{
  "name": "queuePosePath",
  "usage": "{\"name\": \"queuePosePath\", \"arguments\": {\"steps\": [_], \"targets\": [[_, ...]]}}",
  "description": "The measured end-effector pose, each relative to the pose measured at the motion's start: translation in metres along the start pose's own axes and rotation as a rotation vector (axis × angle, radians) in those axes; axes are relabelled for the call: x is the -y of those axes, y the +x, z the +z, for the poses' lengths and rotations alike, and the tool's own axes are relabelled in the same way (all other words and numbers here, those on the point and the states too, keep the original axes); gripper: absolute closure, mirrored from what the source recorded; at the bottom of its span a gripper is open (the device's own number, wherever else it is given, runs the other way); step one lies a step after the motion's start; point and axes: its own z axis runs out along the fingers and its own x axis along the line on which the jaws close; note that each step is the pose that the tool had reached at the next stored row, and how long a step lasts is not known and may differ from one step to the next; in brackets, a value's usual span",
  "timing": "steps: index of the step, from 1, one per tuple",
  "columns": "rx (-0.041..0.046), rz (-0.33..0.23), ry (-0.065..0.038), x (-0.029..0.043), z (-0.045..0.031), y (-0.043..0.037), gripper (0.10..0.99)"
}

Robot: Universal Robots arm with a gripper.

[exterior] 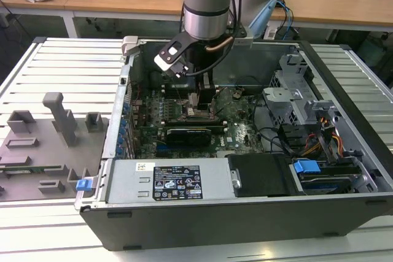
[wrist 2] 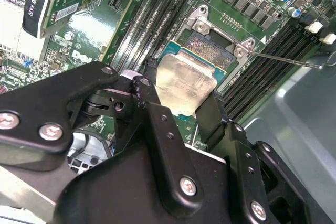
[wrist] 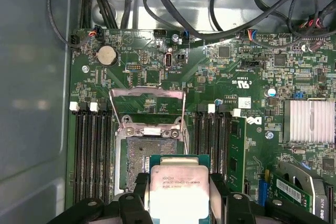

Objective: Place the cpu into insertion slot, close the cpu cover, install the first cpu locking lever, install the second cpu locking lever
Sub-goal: 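Place the cpu into insertion slot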

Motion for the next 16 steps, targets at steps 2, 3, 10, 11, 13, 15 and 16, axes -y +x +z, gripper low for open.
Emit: {"name": "queuePosePath", "arguments": {"steps": [2,3,10,11,13,15,16], "targets": [[0.0003,0.000,0.000,0.0000,0.0004,0.0000,0.545],[0.0003,0.000,0.000,0.0000,0.0005,0.0000,0.545],[-0.0010,0.000,0.000,0.0001,0.0021,0.0000,0.545],[-0.0010,0.000,0.000,0.0001,0.0024,0.0000,0.545],[-0.0010,0.000,0.000,0.0001,0.0029,0.0000,0.545],[-0.0009,0.000,0.000,0.0002,0.0035,0.0000,0.545],[-0.0011,0.000,0.000,0.0002,0.0043,0.0000,0.545]]}}
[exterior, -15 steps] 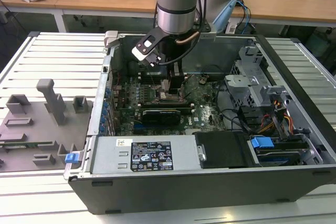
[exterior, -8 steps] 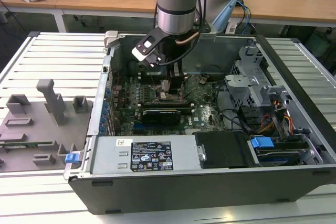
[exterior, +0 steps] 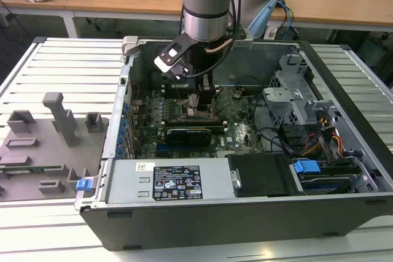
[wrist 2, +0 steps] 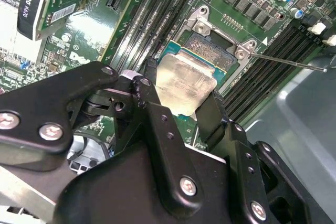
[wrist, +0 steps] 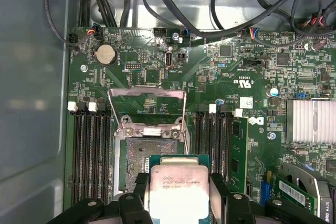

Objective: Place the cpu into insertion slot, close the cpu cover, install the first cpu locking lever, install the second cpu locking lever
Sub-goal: 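Place the cpu into insertion slot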

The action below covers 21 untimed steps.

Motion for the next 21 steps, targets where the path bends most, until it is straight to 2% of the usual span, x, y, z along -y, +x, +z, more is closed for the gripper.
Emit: {"name": "queuePosePath", "arguments": {"steps": [1,4,21], "targets": [[0.0001,0.000,0.000,0.0001,0.0027,0.0007,0.545],[0.0003,0.001,0.000,0.0003,0.0129,0.0115,0.545],[0.0003,0.001,0.000,0.0008,0.0224,0.0122,0.545]]}}
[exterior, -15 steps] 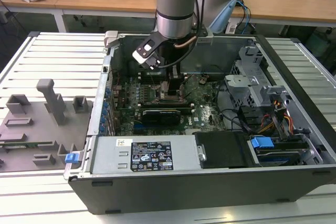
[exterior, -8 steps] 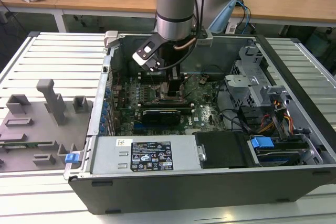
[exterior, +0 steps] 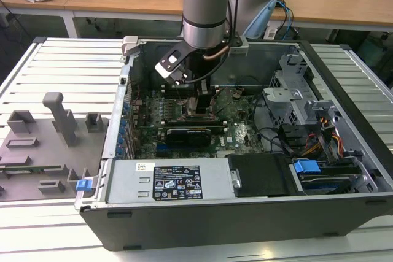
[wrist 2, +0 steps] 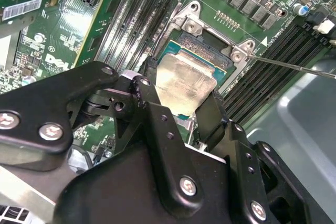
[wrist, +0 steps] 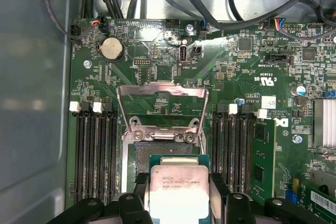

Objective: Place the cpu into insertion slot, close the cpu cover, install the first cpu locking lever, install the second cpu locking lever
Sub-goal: 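Place the cpu into insertion slot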

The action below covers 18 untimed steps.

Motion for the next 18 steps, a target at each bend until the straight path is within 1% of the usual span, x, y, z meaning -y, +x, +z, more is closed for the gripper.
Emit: {"name": "queuePosePath", "arguments": {"steps": [7,9,11,15,18], "targets": [[-0.0003,0.000,0.000,0.0000,0.0015,0.0000,0.545],[-0.0002,0.000,0.000,0.0001,0.0035,0.0000,0.545],[-0.0001,0.001,0.000,0.0001,0.0074,0.0003,0.545],[0.0007,0.018,-0.001,0.0003,0.0104,0.0022,0.545],[0.0007,0.021,-0.001,0.0003,0.0125,0.0030,0.545]]}}
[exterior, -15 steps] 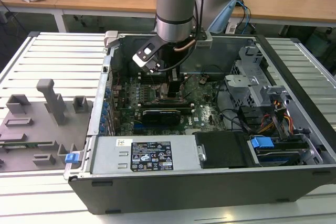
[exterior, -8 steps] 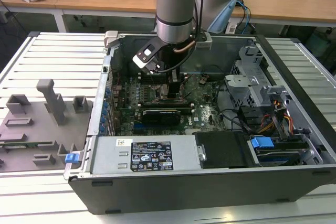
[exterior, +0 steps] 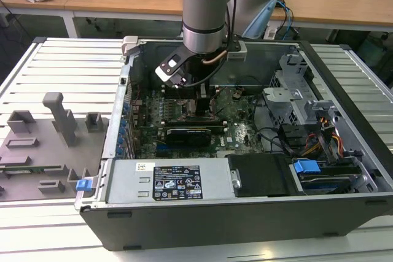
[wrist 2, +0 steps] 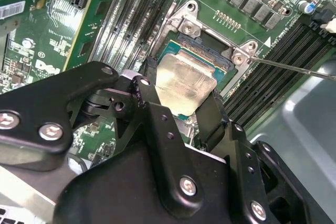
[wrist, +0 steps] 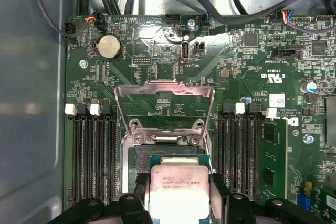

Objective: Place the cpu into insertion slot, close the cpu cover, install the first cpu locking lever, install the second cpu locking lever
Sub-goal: 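Place the cpu into insertion slot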

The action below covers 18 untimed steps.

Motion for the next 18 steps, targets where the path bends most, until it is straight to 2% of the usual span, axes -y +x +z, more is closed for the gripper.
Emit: {"name": "queuePosePath", "arguments": {"steps": [18], "targets": [[0.0002,0.003,0.000,-0.0001,0.0097,0.0050,0.545]]}}
